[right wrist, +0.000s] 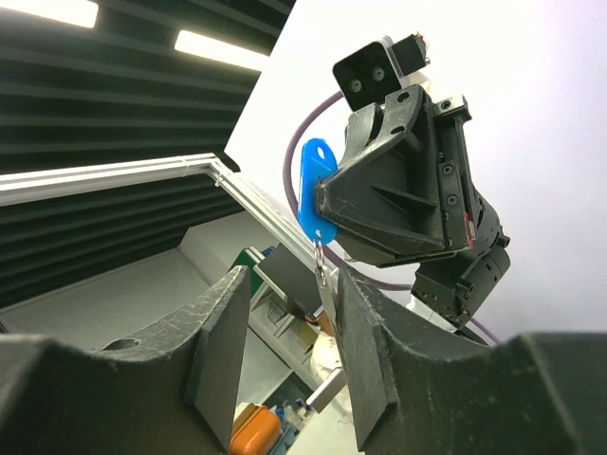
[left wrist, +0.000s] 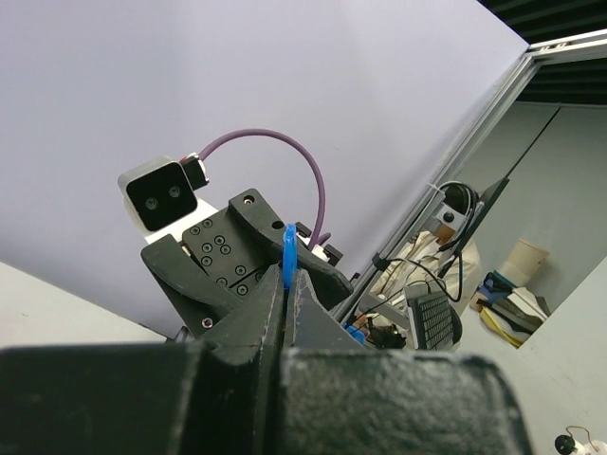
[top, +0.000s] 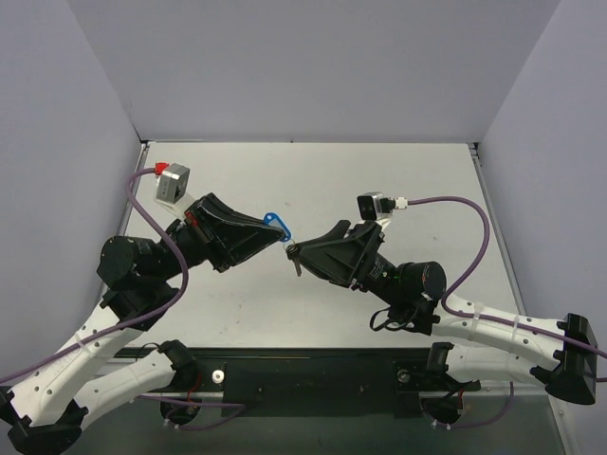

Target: Remove the keys from the keyring

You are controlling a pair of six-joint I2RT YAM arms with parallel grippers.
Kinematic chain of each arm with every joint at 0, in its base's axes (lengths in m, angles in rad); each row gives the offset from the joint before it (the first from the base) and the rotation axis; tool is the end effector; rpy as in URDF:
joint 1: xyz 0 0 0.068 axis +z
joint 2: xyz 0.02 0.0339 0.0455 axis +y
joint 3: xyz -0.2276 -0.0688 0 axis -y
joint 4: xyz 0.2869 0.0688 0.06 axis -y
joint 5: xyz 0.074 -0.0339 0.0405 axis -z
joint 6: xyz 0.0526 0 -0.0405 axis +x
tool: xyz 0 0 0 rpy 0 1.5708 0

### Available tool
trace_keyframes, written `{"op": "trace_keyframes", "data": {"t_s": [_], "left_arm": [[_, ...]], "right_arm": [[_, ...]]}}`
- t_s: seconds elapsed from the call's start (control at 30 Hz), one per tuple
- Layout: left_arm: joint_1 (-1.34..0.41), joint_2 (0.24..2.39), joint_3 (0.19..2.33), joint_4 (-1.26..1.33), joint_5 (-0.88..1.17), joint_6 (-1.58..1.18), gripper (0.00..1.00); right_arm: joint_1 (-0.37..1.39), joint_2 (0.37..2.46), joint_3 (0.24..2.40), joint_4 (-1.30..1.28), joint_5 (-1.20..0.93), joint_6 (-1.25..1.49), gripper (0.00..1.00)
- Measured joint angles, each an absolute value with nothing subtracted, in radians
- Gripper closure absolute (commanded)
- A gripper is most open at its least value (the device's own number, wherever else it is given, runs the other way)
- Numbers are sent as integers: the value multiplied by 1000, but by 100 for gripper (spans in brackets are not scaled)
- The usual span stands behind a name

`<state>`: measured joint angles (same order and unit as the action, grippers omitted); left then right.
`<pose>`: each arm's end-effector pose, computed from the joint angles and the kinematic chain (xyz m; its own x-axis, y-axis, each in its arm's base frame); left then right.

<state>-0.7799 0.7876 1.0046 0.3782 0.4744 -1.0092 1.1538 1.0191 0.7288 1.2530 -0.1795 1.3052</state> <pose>0.1443 -0.1765 0.4629 -0.5448 -0.5202 -0.6577 0.8137 -0.1385 -0.5645 0.0986 0.2457 0.3859 -0.8207 0.4915 -0.2914 -0.5677 -0.6440 0.5128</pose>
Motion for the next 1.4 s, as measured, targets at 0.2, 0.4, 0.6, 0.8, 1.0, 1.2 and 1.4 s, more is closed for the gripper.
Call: {"op": "trace_keyframes", "data": {"t_s": [0.2,0.4,0.6,0.8,1.0,1.2,1.4], "left_arm": [[-780,770,1003,358,455,-999,100],[-780,753,994,343,432,-982,100],[-780,751,993,338,423,-979,100],[-780,749,988,334,422,-974,100],[-780,746,980,328,423,-963,100],[-780,720,959,278,407,-937,38],[-780,607,951,136,329,-877,22]], "right_arm": [[1154,1020,728,1253,-179,1304,70],[1154,1020,728,1253,-173,1298,72],[1154,1020,728,1239,-171,1283,76],[1154,1020,728,1190,-169,1275,89],[1154,1020,728,1143,-160,1261,100],[1154,1002,734,1027,-146,1222,100],[1154,905,823,649,-147,1093,100]]}}
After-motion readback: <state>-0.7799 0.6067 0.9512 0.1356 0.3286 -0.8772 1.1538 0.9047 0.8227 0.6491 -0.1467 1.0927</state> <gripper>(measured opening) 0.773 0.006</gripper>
